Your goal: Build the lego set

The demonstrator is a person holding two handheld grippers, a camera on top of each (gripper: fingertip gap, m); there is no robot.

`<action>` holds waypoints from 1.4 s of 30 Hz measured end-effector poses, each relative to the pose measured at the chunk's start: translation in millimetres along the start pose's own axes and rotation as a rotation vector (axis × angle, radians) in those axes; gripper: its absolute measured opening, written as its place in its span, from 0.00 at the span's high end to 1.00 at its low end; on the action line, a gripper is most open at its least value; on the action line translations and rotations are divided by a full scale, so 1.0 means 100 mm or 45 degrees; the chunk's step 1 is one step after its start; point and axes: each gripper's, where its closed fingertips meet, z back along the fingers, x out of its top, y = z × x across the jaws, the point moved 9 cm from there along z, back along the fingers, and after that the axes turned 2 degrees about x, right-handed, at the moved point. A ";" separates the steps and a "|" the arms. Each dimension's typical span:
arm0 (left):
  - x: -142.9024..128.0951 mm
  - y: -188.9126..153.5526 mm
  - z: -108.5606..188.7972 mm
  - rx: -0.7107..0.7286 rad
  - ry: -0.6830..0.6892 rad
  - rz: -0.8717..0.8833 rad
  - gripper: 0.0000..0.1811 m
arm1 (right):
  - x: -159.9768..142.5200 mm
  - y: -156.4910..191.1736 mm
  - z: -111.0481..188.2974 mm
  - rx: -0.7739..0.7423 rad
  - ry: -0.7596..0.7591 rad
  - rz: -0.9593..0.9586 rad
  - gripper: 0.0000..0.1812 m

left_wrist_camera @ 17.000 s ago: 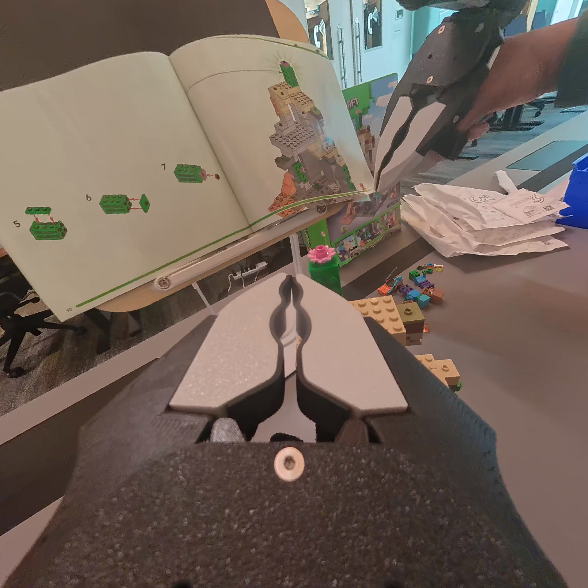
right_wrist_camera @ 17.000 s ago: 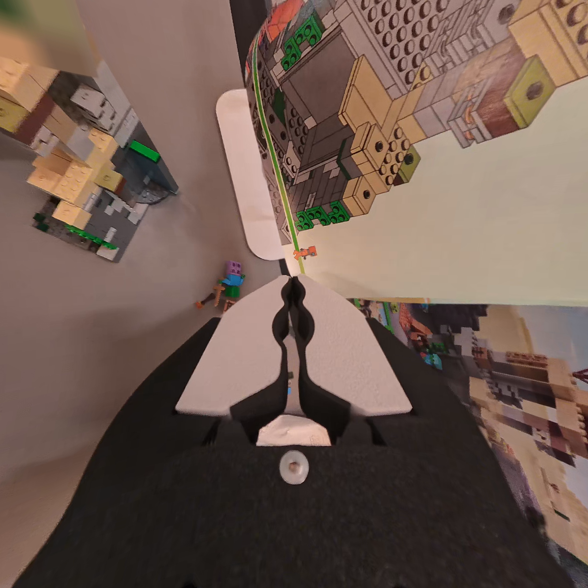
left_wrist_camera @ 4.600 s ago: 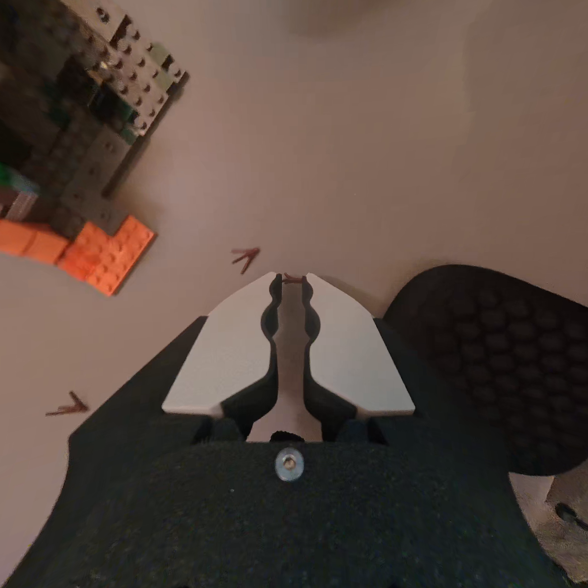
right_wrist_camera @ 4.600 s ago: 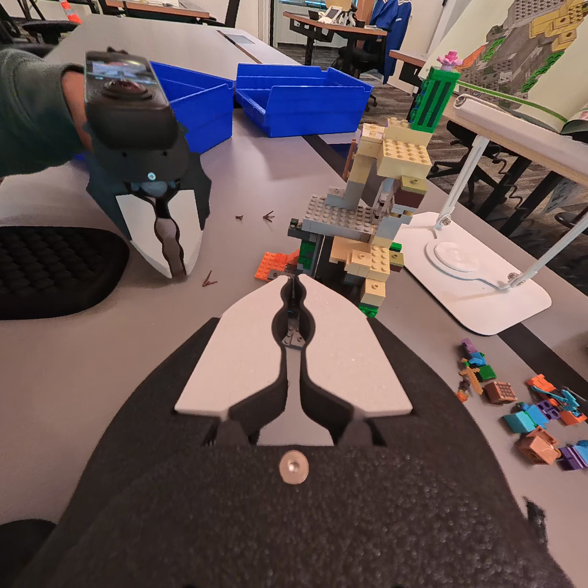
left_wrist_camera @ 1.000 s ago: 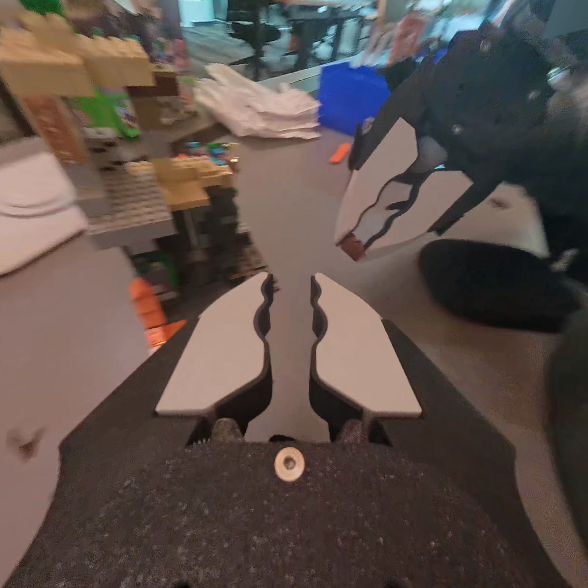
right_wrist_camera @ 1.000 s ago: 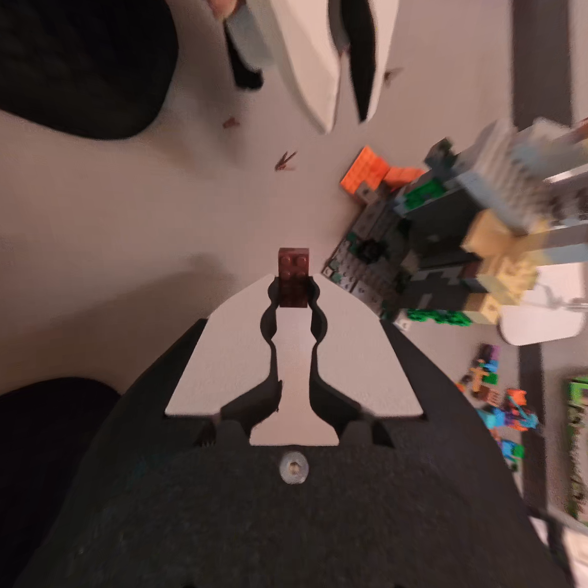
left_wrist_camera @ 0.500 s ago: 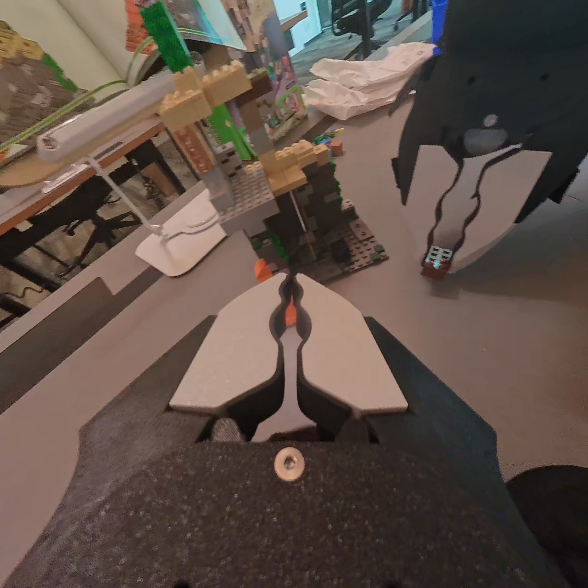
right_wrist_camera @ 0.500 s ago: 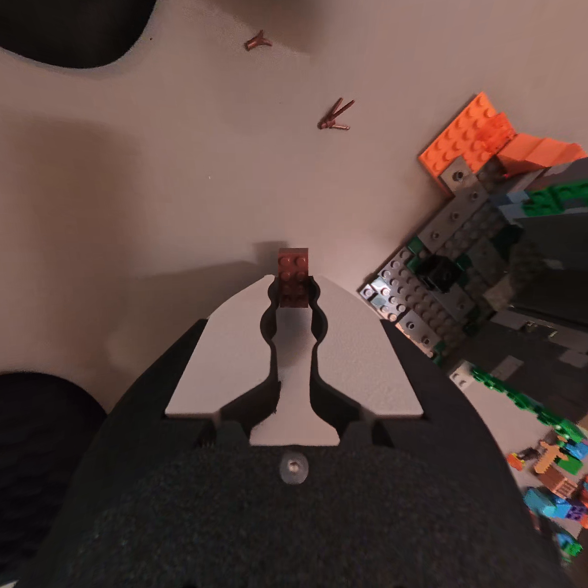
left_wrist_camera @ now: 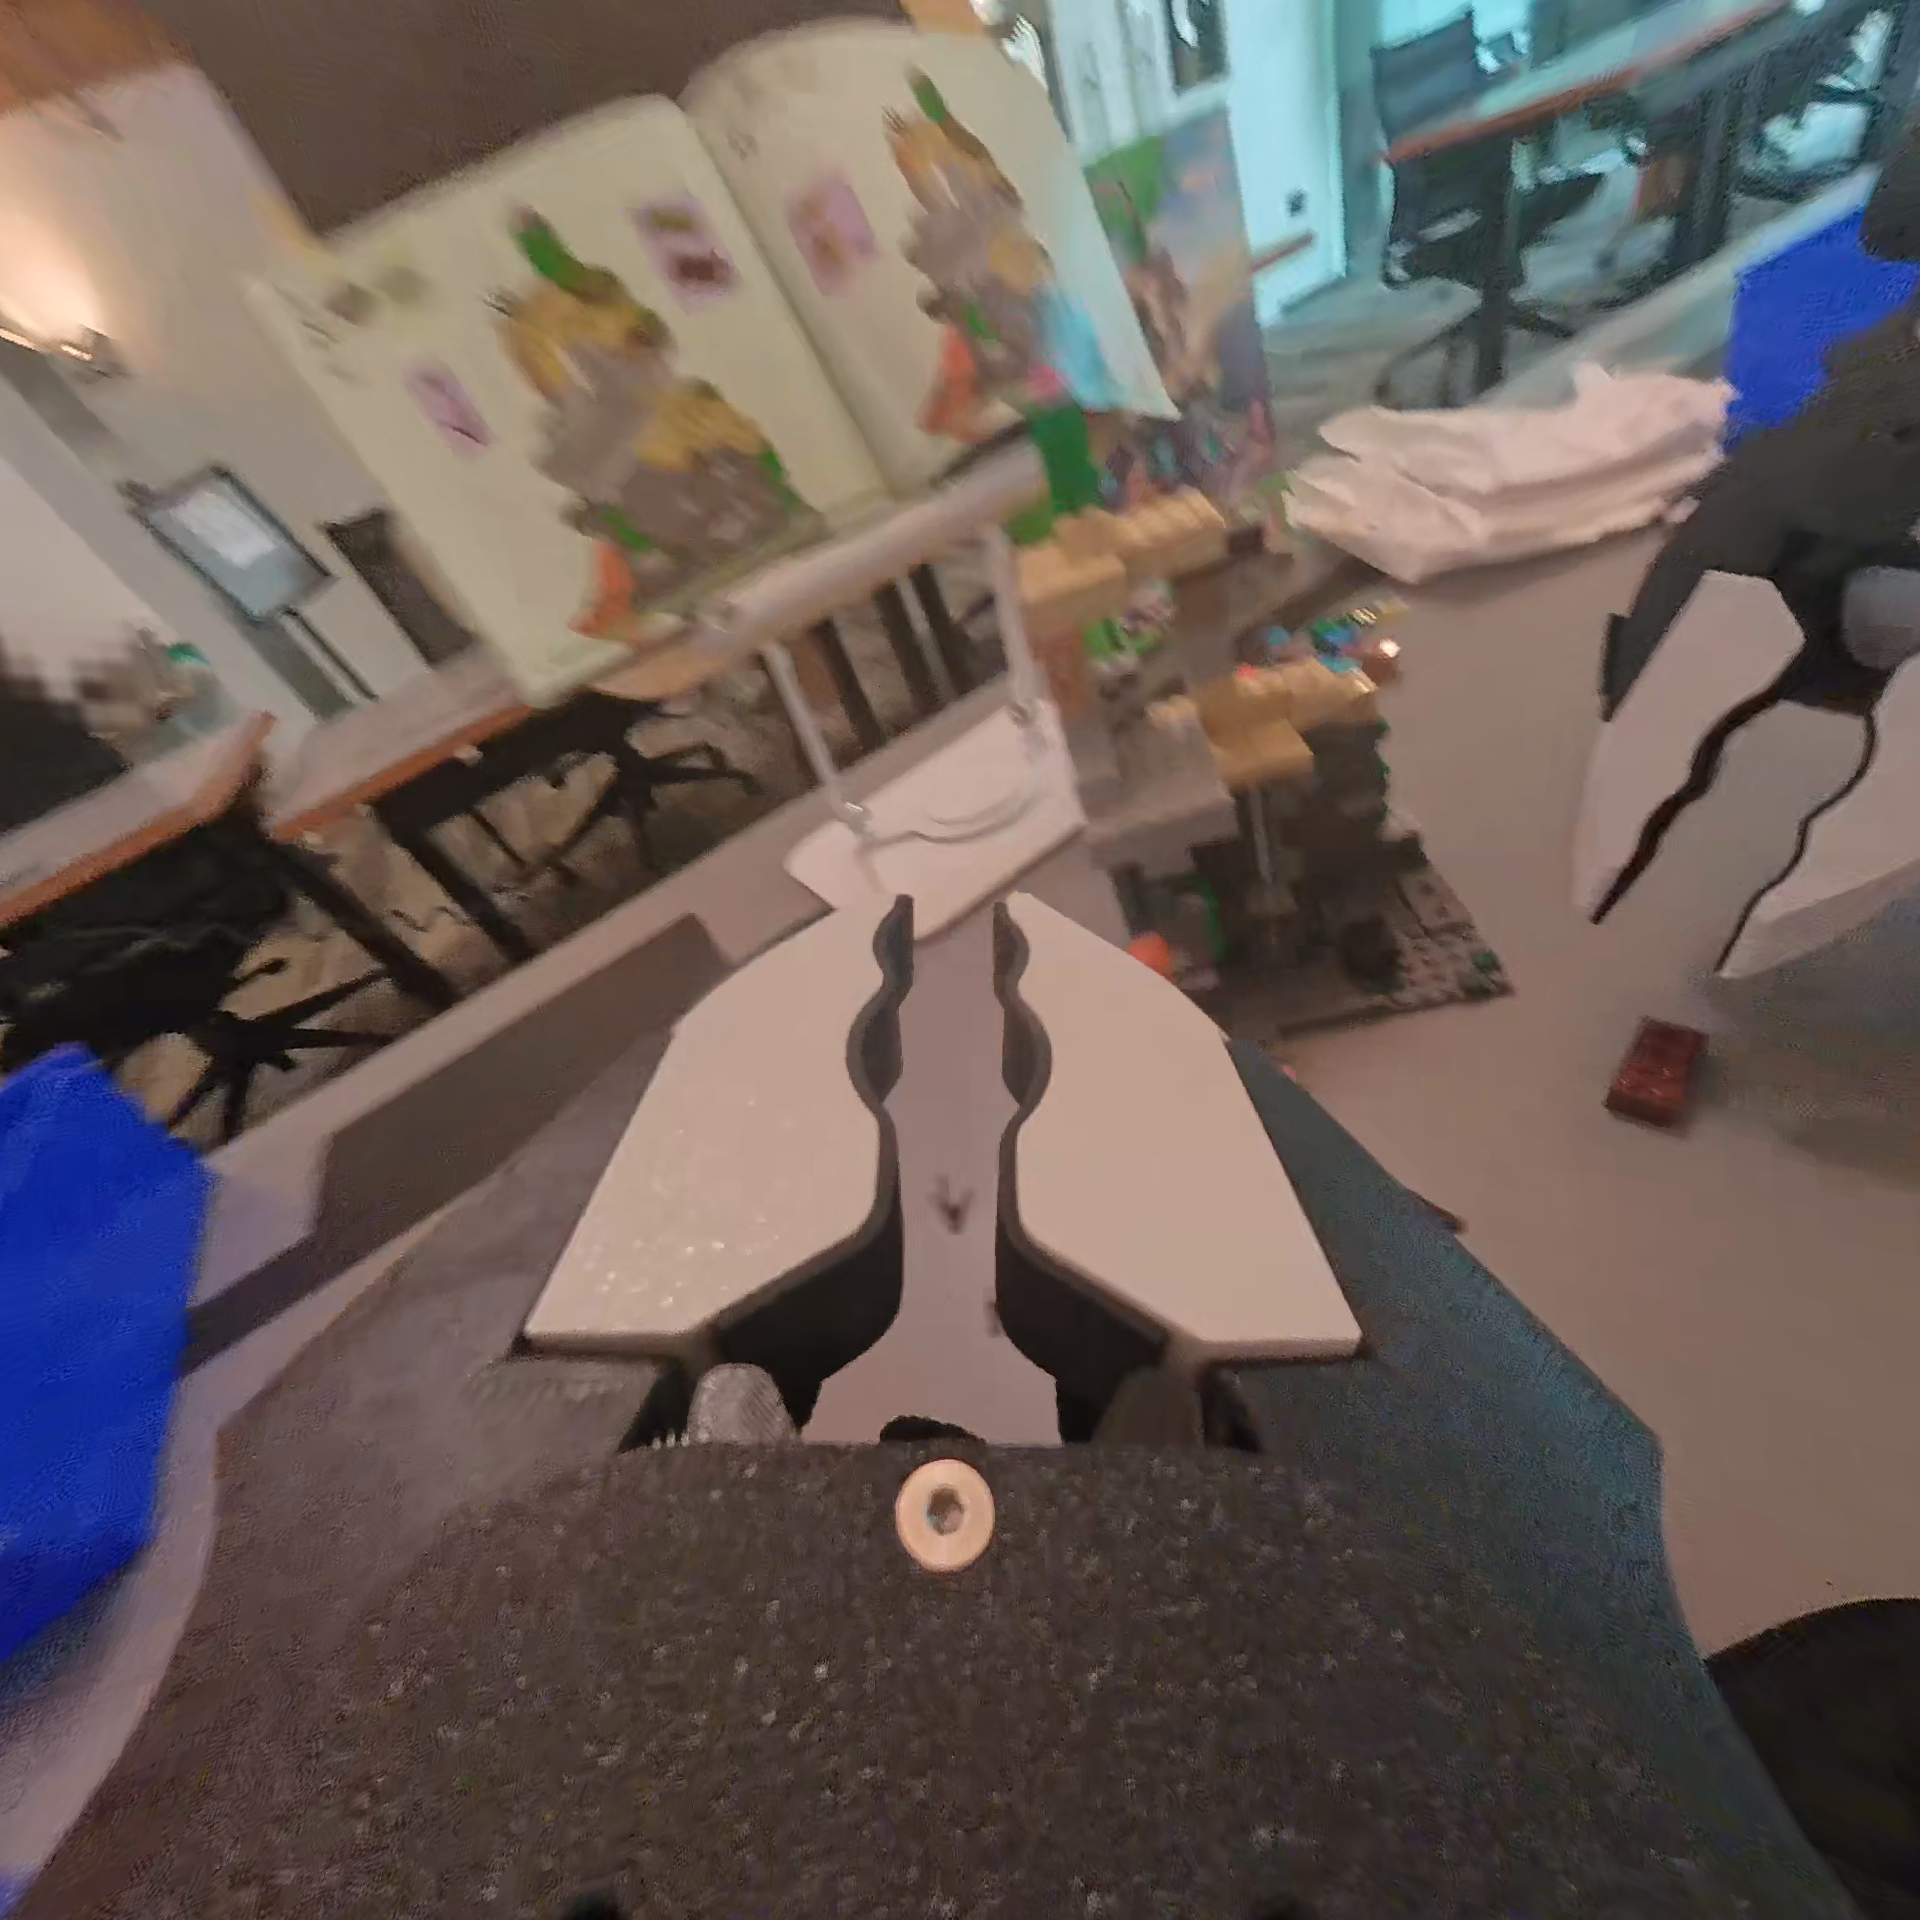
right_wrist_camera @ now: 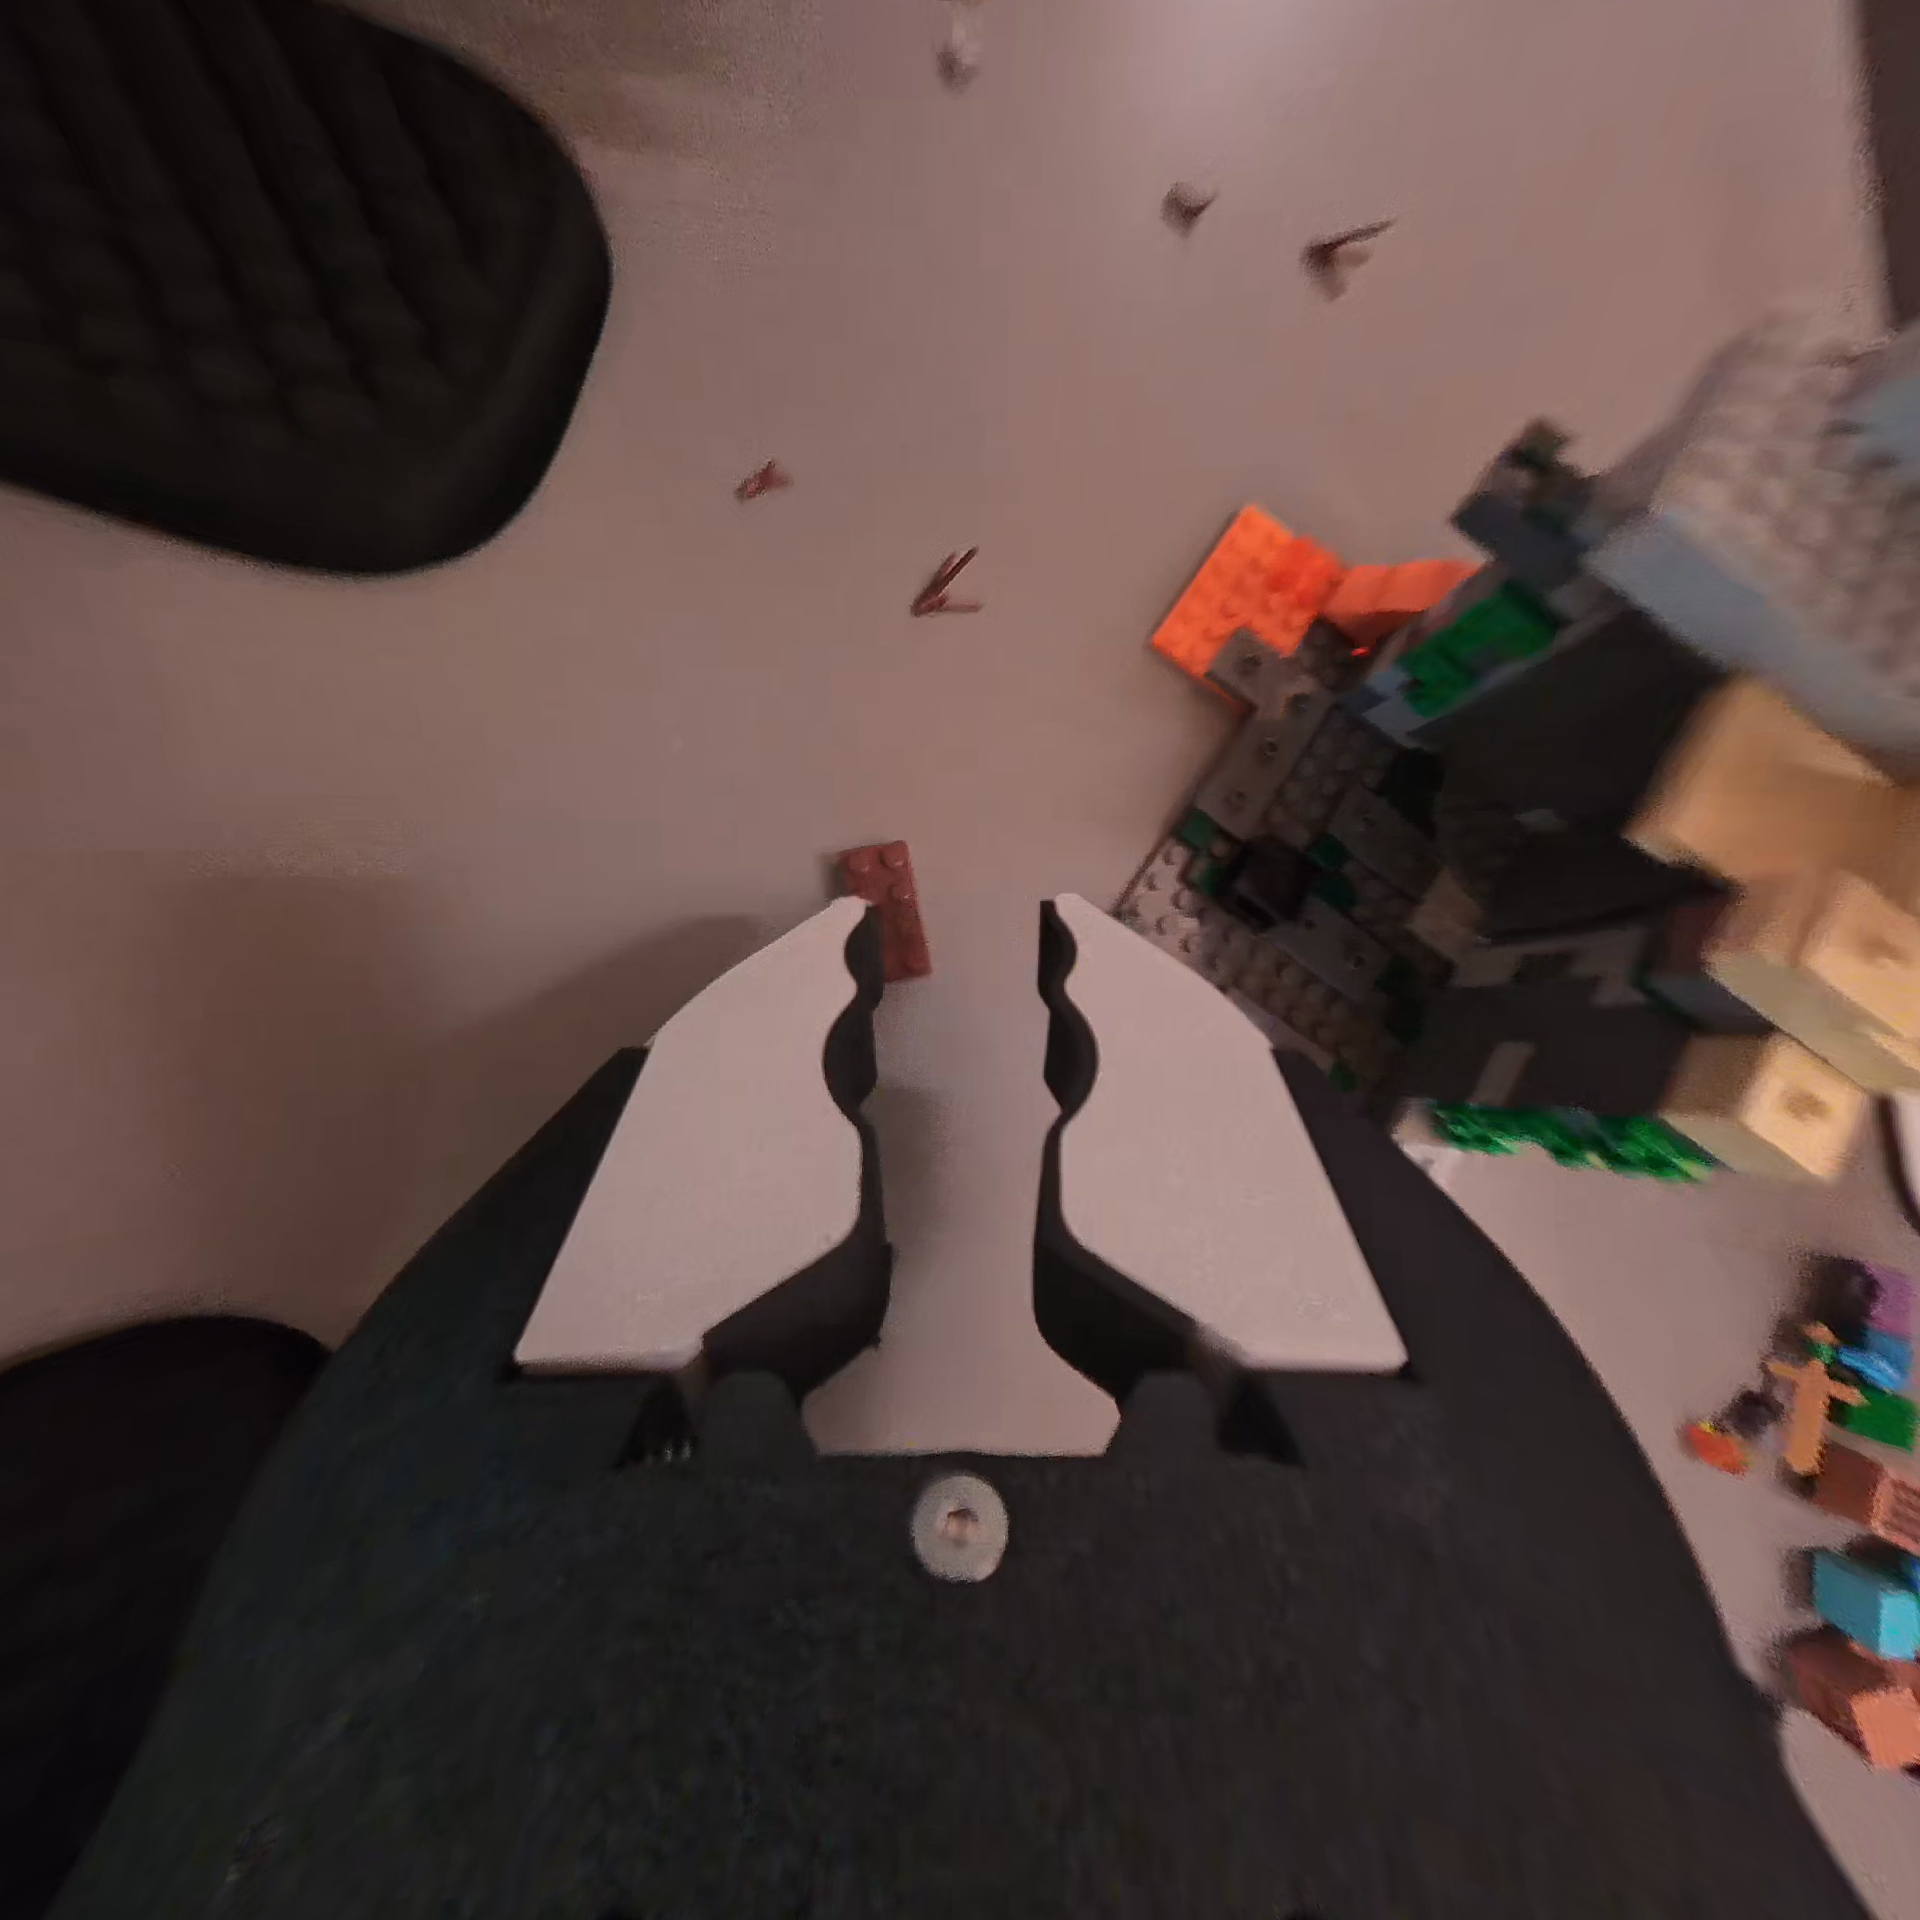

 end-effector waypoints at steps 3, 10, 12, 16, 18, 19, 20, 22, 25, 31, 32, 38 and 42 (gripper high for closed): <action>0.17 0.35 0.37 0.142 -0.014 -0.026 0.94 | -0.04 -0.05 0.20 -0.126 -0.178 -0.080 0.84; 0.08 1.29 1.25 0.528 0.313 -0.123 0.96 | -0.25 -0.01 0.48 -0.339 -0.442 -0.216 0.92; 0.04 1.56 1.51 0.600 0.451 -0.114 0.95 | -0.33 0.03 0.51 -0.361 -0.485 -0.244 0.96; -0.20 1.98 1.80 0.553 0.795 0.021 0.85 | -0.47 0.05 0.53 -0.390 -0.534 -0.309 0.98; -0.38 2.11 1.83 0.507 0.950 0.046 0.80 | -0.50 0.04 0.52 -0.385 -0.529 -0.340 0.97; -0.48 2.17 1.83 0.488 1.019 0.049 0.79 | -0.50 0.04 0.51 -0.386 -0.524 -0.344 0.97; -0.57 2.23 1.81 0.447 1.085 0.062 0.78 | -0.50 0.04 0.51 -0.391 -0.521 -0.339 0.96; -0.76 2.35 1.75 0.375 1.212 0.046 0.78 | -0.48 0.06 0.49 -0.385 -0.505 -0.321 0.96; -1.11 2.50 1.64 0.159 1.472 -0.025 0.80 | -0.42 0.08 0.46 -0.372 -0.478 -0.288 0.97; -1.59 2.77 1.47 -0.139 1.761 -0.053 0.82 | -0.36 0.12 0.42 -0.342 -0.451 -0.276 0.97; -1.64 2.80 1.45 -0.183 1.779 -0.054 0.83 | -0.36 0.12 0.42 -0.337 -0.446 -0.278 0.97; -1.88 2.87 1.29 -0.324 1.909 -0.051 0.82 | -0.37 0.11 0.42 -0.316 -0.440 -0.285 0.97; -2.00 2.88 1.22 -0.368 1.968 -0.050 0.82 | -0.36 0.10 0.39 -0.308 -0.431 -0.281 0.97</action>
